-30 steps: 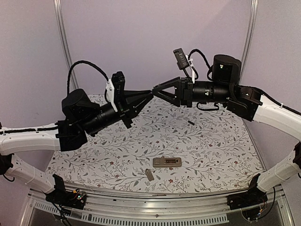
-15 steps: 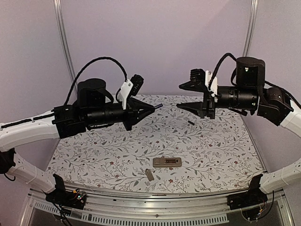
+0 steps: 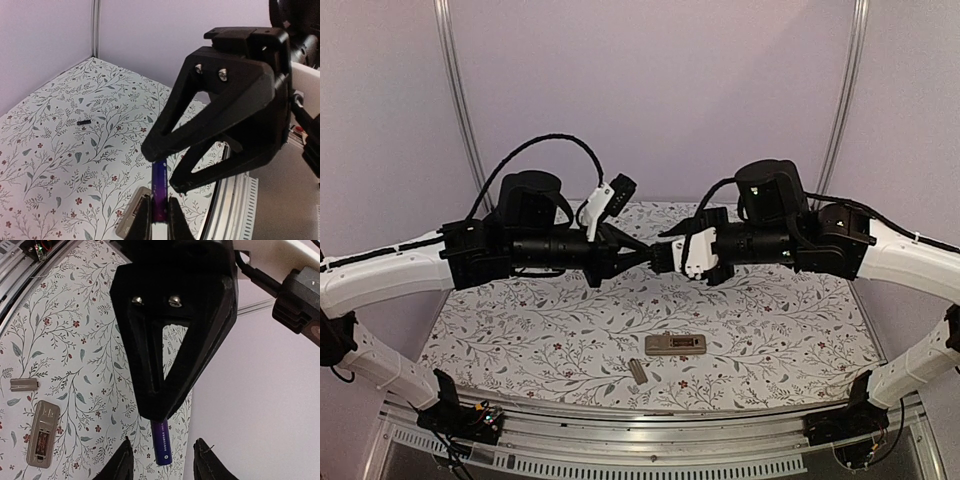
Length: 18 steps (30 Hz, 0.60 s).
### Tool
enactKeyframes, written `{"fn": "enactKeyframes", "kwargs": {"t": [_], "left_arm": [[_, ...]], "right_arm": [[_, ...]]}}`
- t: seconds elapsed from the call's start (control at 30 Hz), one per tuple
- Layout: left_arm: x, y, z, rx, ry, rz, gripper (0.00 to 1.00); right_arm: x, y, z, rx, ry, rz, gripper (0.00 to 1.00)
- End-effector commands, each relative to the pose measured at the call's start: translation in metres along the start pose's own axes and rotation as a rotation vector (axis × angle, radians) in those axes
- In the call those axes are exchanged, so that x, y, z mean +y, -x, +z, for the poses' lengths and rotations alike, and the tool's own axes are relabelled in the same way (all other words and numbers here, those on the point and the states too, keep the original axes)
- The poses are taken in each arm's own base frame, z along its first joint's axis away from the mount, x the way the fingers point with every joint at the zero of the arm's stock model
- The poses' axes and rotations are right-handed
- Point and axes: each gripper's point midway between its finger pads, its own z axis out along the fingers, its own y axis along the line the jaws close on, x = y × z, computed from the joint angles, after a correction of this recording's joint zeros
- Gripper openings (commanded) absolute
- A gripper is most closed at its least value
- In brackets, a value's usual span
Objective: Load the batteries into the remote control
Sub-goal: Pass from the left arm to the right
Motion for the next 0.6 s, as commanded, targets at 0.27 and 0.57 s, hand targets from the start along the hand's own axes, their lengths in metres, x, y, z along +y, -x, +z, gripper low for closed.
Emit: {"fn": "enactKeyframes", "kwargs": {"t": [0.27, 0.57], "left_arm": [[0.0023, -0.0016, 0.0036, 0.014, -0.021, -0.029, 0.0], [0.0054, -0.0049, 0.0048, 0.022, -0.015, -0.035, 0.0]], "right_arm": [[-0.0006, -0.0128, 0.0158, 0.056, -0.047, -0.046, 0.21], [0.0017, -0.0078, 0.0145, 0.029, -0.034, -0.009, 0.03]]}}
